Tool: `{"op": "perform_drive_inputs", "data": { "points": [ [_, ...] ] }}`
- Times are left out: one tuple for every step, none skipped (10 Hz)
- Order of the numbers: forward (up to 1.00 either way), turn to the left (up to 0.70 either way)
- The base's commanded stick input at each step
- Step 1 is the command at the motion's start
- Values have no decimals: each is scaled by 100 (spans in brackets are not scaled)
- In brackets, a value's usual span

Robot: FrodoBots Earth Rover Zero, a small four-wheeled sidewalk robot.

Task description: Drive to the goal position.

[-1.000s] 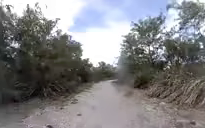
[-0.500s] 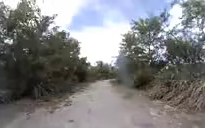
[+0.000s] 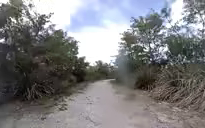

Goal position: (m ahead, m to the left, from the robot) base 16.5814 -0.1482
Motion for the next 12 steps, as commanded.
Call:
{"op": "perform_drive_inputs", "data": {
  "points": [
    [45, 0],
    [45, 0],
    [45, 0],
    [45, 0],
    [45, 0],
    [45, 0],
    [45, 0],
    [45, 0],
    [45, 0],
    [45, 0],
    [45, 0],
    [45, 0]
  ]
}}
